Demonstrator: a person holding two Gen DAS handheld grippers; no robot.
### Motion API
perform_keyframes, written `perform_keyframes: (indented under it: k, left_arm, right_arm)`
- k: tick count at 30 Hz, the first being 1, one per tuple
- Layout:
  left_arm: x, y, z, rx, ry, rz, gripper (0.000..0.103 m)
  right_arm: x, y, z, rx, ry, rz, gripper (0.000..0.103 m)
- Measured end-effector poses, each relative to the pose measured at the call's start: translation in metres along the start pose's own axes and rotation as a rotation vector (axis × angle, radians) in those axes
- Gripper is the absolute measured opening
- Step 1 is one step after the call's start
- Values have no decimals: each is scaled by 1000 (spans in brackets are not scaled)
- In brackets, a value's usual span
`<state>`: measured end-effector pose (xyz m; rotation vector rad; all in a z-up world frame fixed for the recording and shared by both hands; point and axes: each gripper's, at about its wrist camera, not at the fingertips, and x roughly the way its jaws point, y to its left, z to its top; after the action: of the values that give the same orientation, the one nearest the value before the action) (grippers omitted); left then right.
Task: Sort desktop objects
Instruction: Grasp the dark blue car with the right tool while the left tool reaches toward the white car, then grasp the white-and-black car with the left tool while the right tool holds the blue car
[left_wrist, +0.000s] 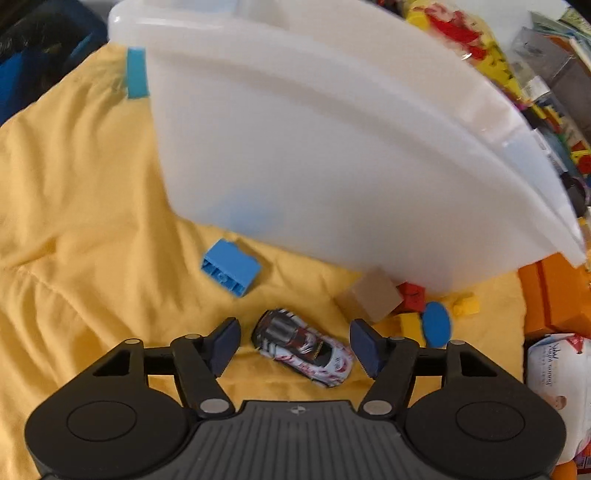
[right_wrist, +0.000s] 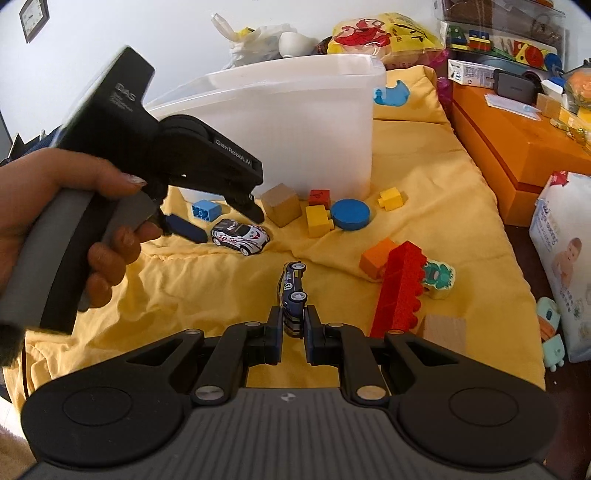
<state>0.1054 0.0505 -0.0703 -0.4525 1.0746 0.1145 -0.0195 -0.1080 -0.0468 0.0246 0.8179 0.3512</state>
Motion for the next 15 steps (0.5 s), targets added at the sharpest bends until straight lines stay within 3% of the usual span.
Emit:
perform_keyframes:
  k: [3, 10, 15]
  left_arm:
    - [0, -7, -8, 70, -26, -7, 46]
    - [-18, 21, -4, 167, 29, -187, 38]
    - [-47, 45, -13, 315, 59, -205, 37]
  right_arm:
    - [0, -3, -3, 17, 2, -7, 13]
    - [0, -4, 1, 13, -10, -10, 13]
    - [4, -2, 6, 15, -12, 27, 13]
